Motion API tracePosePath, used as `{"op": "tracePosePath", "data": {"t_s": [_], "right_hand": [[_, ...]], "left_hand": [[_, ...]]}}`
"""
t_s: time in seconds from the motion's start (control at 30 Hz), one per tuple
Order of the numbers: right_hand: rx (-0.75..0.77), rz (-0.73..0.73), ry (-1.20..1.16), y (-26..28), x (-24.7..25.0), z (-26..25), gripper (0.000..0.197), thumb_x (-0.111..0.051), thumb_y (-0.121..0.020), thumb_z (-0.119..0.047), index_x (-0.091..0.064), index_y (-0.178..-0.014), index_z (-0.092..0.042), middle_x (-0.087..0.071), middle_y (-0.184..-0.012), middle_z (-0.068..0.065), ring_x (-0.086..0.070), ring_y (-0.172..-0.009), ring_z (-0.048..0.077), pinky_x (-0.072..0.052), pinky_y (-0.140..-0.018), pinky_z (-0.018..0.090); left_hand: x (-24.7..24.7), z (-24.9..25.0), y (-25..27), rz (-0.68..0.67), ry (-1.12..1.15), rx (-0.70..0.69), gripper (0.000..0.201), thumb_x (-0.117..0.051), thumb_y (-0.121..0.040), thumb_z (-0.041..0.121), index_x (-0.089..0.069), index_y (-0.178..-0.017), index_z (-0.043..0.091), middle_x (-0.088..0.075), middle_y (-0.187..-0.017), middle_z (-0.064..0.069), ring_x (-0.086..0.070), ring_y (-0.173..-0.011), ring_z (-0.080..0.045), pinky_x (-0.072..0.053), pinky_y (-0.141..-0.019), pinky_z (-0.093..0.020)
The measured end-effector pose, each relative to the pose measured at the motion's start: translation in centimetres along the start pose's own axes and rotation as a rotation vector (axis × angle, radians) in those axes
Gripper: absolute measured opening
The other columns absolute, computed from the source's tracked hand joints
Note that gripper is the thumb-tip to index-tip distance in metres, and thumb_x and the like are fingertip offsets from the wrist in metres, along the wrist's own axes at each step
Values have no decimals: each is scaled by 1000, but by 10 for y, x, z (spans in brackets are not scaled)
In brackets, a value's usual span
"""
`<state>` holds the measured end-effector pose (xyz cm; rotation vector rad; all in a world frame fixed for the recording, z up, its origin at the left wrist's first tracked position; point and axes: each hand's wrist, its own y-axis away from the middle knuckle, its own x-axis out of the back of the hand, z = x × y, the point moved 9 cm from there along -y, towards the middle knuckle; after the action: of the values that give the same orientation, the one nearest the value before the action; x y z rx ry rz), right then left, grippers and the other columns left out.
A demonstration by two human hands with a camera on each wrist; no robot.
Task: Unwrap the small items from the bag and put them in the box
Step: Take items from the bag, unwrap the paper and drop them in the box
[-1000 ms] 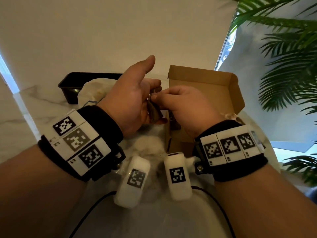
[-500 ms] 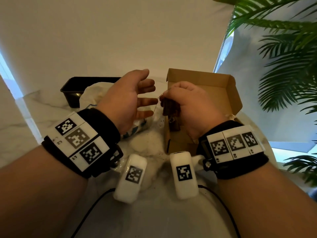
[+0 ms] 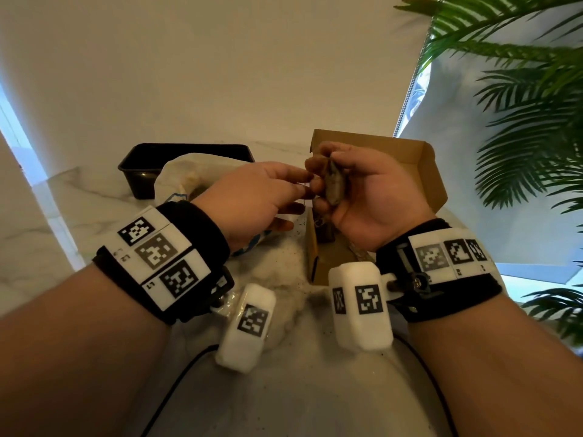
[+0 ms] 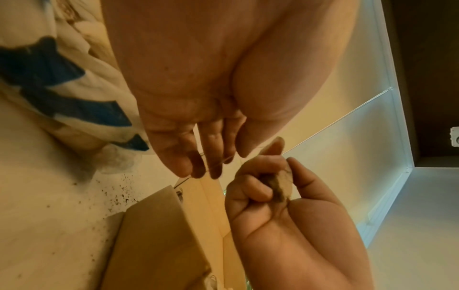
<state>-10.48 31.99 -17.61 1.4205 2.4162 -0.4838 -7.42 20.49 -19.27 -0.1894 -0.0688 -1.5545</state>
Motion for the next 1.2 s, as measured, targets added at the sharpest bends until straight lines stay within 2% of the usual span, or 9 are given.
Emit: {"op": "tracePosePath", "data": {"t_s": [0.1, 0.17, 0.3, 0.4, 0.53, 0.7, 0.83, 0.97, 1.2], "right_hand": [[-9, -31, -58, -1, 1, -2, 18, -40, -95, -16, -57, -100, -11, -66, -79, 6, -54, -61, 18, -39, -50, 26], [-18, -11, -53, -2, 6, -2, 21, -40, -94, -19, -58, -102, -11, -65, -78, 5, -53, -61, 18, -38, -51, 25], [-163, -27, 97, 1, 11, 8, 28, -39, -88, -23, -62, -96, -8, -60, -74, 8, -51, -59, 19, -35, -51, 26], [-197, -204, 219, 8, -4, 14, 25, -44, -78, -20, -66, -85, -10, -60, -74, 9, -52, -59, 21, -36, -54, 29], [-55, -297, 68, 8, -15, -1, 33, -46, -81, -15, -76, -94, -13, -65, -85, 10, -57, -69, 23, -43, -59, 31], [68, -129, 29, 0, 0, -14, 34, -40, -97, -11, -70, -112, -14, -65, -91, 5, -58, -75, 19, -45, -66, 31], [74, -54, 43, 0, 4, -13, 30, -40, -100, -9, -67, -110, -16, -66, -83, 2, -60, -78, 18, -45, -69, 31], [73, -72, -14, 0, 0, -11, 24, -49, -93, -12, -68, -106, -17, -67, -82, 1, -61, -76, 18, -43, -70, 32], [91, -75, -190, -4, 1, -10, 22, -53, -93, -13, -69, -105, -22, -63, -105, 10, -61, -84, 21, -48, -71, 33]], "left_hand": [[3, 2, 2, 46, -48, -22, 11, -62, -100, 23, -71, -101, 17, -75, -84, 3, -69, -78, -10, -55, -61, -23], [10, 3, 1, 103, -12, -37, 12, -63, -100, 24, -72, -95, 17, -72, -77, 5, -68, -73, -10, -53, -58, -24], [33, 8, 0, 282, 107, -101, 13, -66, -98, 29, -76, -97, 21, -71, -75, 10, -63, -67, -5, -50, -60, -26], [43, 8, -1, 355, 148, -101, 13, -68, -96, 30, -77, -99, 21, -67, -82, 7, -60, -69, -8, -49, -60, -27], [42, -2, -2, 342, 110, -33, 11, -69, -95, 30, -77, -97, 22, -66, -90, 3, -58, -70, -12, -47, -58, -29], [40, -10, -3, 339, 153, 41, 13, -69, -95, 30, -76, -101, 21, -69, -96, 2, -61, -72, -12, -46, -52, -24], [41, -18, -4, 391, 297, 111, 12, -71, -94, 28, -73, -101, 19, -66, -94, 3, -60, -69, -10, -42, -44, -21], [43, -24, -3, 430, 449, 169, 16, -71, -93, 25, -70, -107, 17, -62, -90, 4, -58, -65, -9, -38, -39, -17], [30, -16, 2, 331, 209, 163, 12, -71, -92, 23, -72, -101, 15, -66, -93, 0, -57, -69, -11, -41, -46, -21]]}}
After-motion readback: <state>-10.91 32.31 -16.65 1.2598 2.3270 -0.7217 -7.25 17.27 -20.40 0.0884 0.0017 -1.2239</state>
